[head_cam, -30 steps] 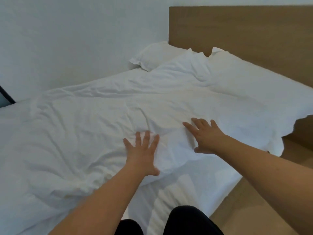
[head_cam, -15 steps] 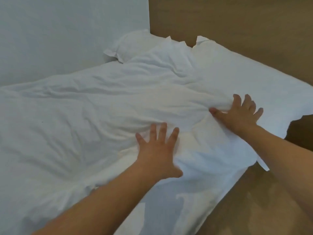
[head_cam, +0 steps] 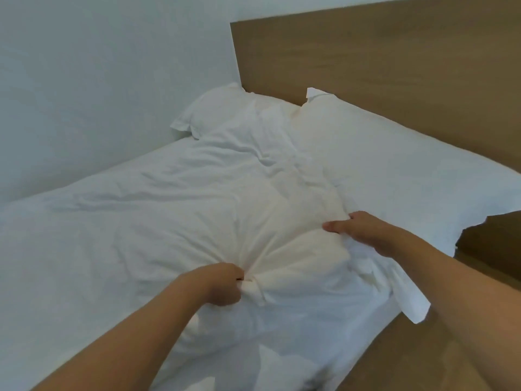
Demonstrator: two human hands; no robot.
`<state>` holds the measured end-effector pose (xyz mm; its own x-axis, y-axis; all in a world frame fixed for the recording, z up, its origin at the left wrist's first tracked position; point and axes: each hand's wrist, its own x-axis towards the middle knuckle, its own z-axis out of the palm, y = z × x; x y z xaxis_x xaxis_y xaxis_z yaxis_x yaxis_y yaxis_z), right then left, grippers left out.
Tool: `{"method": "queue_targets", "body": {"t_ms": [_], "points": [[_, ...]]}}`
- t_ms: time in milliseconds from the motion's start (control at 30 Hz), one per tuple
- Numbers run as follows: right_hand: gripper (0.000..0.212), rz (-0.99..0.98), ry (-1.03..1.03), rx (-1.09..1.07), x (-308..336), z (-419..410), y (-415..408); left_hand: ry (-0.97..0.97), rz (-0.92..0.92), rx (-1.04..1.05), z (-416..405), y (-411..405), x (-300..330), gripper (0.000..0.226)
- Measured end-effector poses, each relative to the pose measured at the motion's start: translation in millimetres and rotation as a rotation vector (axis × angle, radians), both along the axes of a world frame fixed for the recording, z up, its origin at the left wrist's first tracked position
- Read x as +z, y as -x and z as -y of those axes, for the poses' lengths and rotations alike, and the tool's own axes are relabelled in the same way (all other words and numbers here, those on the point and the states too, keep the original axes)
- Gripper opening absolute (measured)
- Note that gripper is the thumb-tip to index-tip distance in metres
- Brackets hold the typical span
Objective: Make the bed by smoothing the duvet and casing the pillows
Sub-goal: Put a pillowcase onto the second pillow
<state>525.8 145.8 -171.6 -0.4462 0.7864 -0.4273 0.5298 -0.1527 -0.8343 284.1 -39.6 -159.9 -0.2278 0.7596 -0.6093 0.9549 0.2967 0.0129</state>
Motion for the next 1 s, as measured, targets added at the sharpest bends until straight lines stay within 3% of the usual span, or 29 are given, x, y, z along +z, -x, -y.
{"method": "queue_targets", "body": {"t_ms": [67, 100, 167, 233, 300, 367, 433, 500, 633, 700, 767, 867, 933, 1000], "points": [[0.034, -0.059, -0.106, 0.022, 14, -2, 2, 0.135, 0.135, 0.101, -9, 11, 18, 0.044], [0.034, -0.112, -0.123, 0.041, 22, -2, 3, 0.112, 0.188, 0.145, -16, 16, 26, 0.046], [0.042, -0.219, -0.081, 0.094, 35, -3, 4, -0.123, 0.095, 0.113, -36, 26, 43, 0.044], [0.049, -0.172, -0.117, 0.162, 41, 1, 3, -0.416, -0.082, 0.008, -59, 32, 57, 0.059], [0.048, 0.057, -0.323, 0.228, 42, 6, 1, -0.55, -0.178, -0.174, -87, 25, 71, 0.083], [0.038, 0.311, -0.672, 0.308, 45, 14, -2, -0.578, -0.289, -0.473, -117, 7, 78, 0.104], [0.033, 0.32, -0.82, 0.354, 49, 19, -8, -0.531, -0.382, -0.722, -144, -12, 71, 0.115], [0.034, 0.285, -0.774, 0.378, 49, 24, -17, -0.457, -0.47, -0.864, -167, -27, 58, 0.105], [0.028, 0.513, -0.638, 0.495, 37, 40, -31, -0.392, -0.491, -1.111, -172, -39, 44, 0.035], [0.046, 0.5, -0.535, 0.512, 36, 51, -34, -0.348, -0.366, -1.157, -156, -32, 44, 0.019], [0.077, 0.353, -0.39, 0.424, 43, 61, -36, -0.379, -0.095, -1.022, -141, -17, 51, 0.002], [0.124, 0.352, -0.364, 0.405, 57, 63, -34, -0.47, 0.147, -0.819, -122, 5, 78, 0.006], [0.136, 0.477, -0.418, 0.485, 60, 58, -32, -0.497, 0.178, -0.801, -110, 10, 102, 0.006], [0.135, 0.536, -0.483, 0.581, 55, 47, -31, -0.527, 0.25, -0.796, -102, 16, 122, 0.007]]}}
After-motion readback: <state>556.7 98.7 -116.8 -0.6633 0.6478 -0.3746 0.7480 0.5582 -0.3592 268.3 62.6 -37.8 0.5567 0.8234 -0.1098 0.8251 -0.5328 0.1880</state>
